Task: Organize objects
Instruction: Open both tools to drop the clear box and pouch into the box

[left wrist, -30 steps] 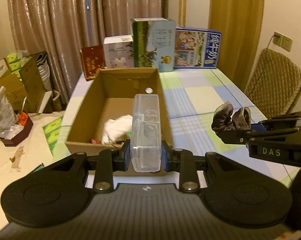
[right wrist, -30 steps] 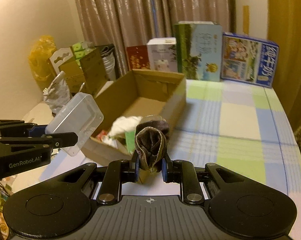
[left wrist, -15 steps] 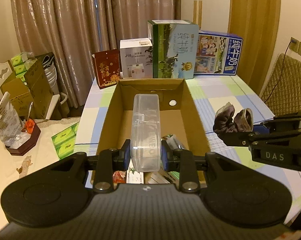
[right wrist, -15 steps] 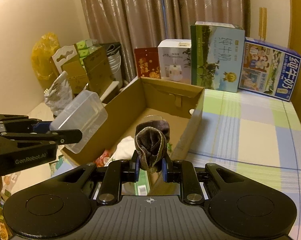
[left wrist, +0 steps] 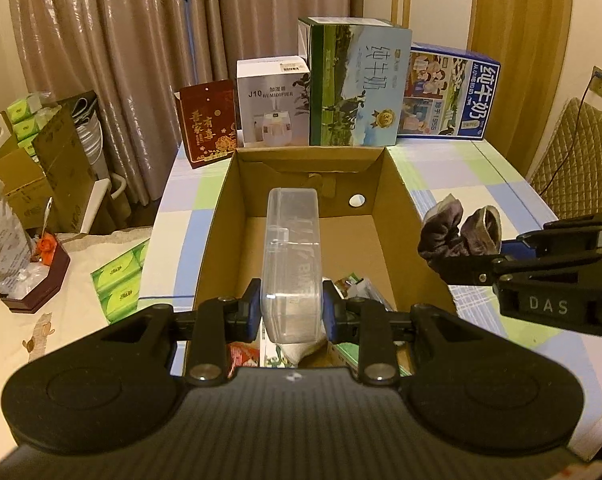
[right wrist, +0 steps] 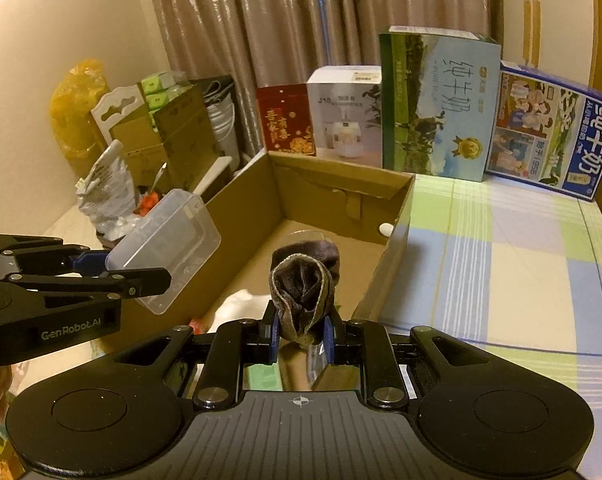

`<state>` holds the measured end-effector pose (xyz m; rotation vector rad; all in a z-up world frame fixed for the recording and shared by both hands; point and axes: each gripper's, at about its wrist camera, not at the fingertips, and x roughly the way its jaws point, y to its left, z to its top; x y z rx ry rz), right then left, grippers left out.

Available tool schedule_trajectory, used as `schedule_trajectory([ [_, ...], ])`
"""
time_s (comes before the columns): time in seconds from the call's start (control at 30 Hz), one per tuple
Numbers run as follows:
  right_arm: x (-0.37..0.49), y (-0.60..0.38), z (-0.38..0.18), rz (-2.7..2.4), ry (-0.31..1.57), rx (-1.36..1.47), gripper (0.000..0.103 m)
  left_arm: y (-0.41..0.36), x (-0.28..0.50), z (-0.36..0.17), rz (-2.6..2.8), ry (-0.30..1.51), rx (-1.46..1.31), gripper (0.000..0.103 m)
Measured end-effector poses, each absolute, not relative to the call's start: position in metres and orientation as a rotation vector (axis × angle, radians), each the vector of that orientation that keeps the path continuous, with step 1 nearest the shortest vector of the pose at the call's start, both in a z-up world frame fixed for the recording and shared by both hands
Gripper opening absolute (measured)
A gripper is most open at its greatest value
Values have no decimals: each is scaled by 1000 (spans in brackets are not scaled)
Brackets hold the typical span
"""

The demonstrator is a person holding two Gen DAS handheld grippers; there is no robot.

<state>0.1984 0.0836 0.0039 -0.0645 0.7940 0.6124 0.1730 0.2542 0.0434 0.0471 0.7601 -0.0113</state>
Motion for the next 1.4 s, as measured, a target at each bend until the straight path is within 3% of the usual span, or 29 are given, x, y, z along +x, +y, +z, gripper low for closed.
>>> schedule_trajectory([
  [0.2,220,84,-3,598,806,-57,18,259,208,29,-17,781,50,25],
  [0.23,224,84,-5,597,810,-53,18,260,214,25,-18,781,42,28],
  [0.27,225,84,-6,597,812,-51,18,261,220,21,-11,787,35,43],
  [0.3,227,83,-7,598,814,-48,18,263,225,18,5,796,34,46],
  [0.77,238,100,-12,635,822,14,19,279,202,18,44,767,36,50],
  [0.83,245,102,-8,658,809,80,36,281,196,19,48,762,31,52],
  [0.87,248,101,-6,657,811,104,52,281,193,20,50,760,27,59],
  [0.9,251,101,-4,653,810,122,62,282,189,21,54,756,20,63],
  [0.97,249,97,4,662,789,142,63,285,182,22,59,748,4,77],
  [1.13,228,78,12,642,777,135,66,288,160,27,70,729,-26,88],
  [1.27,202,59,14,608,779,122,74,287,139,31,84,714,-47,98],
  [1.4,165,41,15,581,783,103,84,280,117,38,80,698,-51,102],
])
